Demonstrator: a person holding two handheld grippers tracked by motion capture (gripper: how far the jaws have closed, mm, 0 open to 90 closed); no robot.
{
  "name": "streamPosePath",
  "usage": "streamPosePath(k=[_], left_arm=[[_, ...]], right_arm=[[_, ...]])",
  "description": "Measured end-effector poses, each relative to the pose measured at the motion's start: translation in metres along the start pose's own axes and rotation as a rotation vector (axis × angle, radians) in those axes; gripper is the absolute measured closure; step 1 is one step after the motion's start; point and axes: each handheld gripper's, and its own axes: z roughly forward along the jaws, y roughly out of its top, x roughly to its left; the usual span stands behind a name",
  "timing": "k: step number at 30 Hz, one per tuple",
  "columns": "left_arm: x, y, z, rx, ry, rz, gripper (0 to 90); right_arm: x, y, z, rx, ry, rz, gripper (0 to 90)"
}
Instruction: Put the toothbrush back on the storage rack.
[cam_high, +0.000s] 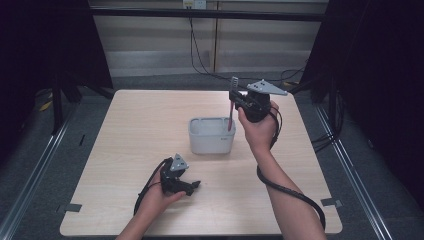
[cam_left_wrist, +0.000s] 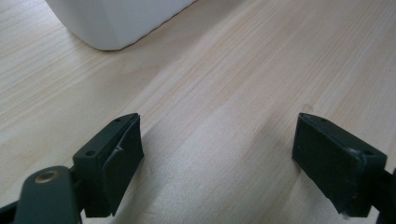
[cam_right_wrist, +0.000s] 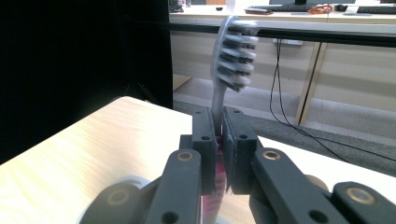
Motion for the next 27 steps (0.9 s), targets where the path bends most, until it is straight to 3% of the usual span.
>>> streamPosePath(k=[27], left_arm=[[0.0,0.0,0.0,-0.001,-0.002,-0.004,15.7]], right_arm=[[0.002,-0.019,0.001,0.016,0.005,-0.003,84.8]])
